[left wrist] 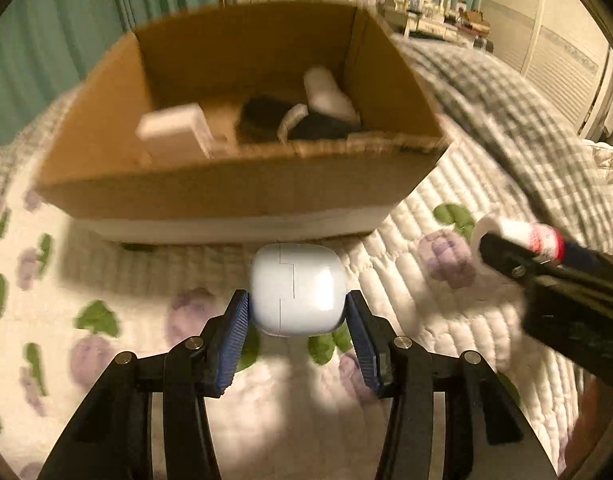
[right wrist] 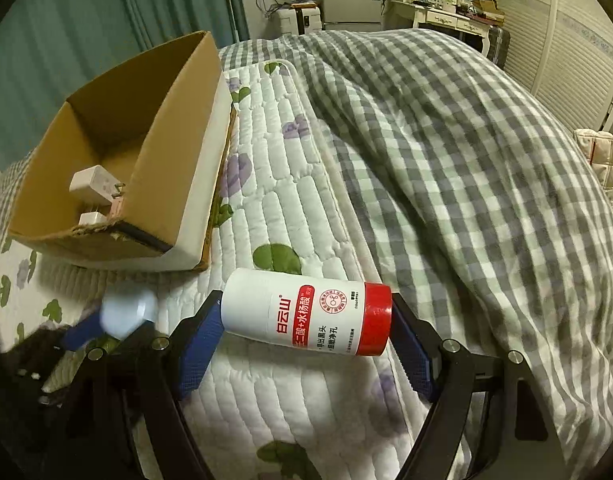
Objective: Organize rigid objects
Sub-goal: 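Grasp the pale blue earbud case with the left tool while the right tool holds the bottle, then lower the earbud case and bottle into the box and open both tools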
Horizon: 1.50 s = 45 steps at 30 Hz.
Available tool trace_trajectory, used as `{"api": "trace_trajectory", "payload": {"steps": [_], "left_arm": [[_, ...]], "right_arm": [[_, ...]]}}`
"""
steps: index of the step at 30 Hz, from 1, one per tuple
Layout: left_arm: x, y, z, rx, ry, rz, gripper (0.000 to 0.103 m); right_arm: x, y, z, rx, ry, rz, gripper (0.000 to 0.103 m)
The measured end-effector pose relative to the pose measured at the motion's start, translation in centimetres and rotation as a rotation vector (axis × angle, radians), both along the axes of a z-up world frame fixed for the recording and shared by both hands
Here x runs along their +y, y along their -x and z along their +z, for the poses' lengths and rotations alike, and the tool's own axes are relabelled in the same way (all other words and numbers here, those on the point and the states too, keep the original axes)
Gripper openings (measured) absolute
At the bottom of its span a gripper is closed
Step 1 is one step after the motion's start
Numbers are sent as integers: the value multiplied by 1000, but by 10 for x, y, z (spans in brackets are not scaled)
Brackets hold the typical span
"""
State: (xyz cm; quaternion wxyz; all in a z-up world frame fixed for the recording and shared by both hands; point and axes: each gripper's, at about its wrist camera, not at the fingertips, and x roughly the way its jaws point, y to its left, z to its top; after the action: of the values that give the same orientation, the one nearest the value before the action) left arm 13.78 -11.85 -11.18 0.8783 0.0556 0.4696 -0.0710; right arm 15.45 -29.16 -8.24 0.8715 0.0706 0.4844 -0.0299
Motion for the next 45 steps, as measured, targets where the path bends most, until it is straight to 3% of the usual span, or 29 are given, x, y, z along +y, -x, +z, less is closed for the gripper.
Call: {"api": "trace_trajectory", "payload": {"steps": [5, 11, 16, 19, 25, 29, 33, 40, 45], "left_arm": [[16, 20, 40, -48, 16, 10, 50], [44, 31, 97, -139, 37, 22, 50], [59, 19, 135, -218, 54, 45, 50], [74, 9, 155, -253, 73, 77, 50], [88, -22, 186, -322, 29, 98, 50], [96, -46, 196, -364, 10, 118, 50], [97, -78, 186, -370, 2, 93, 50], [76, -116, 140, -319, -79, 19, 50], [60, -131, 107, -272, -102, -36, 50]], "right_arm": [[9, 13, 20, -24, 14, 27, 79], [22, 25, 81, -125, 21, 65, 79], [41, 24, 148, -248, 24, 152, 79], [53, 13, 176, -305, 34, 211, 79], [77, -15, 212, -376, 25, 321, 79], [90, -39, 219, -397, 45, 380, 79], [99, -72, 216, -376, 18, 406, 79], [108, -133, 161, -252, 4, 426, 79], [98, -154, 124, -187, -24, 412, 79]]}}
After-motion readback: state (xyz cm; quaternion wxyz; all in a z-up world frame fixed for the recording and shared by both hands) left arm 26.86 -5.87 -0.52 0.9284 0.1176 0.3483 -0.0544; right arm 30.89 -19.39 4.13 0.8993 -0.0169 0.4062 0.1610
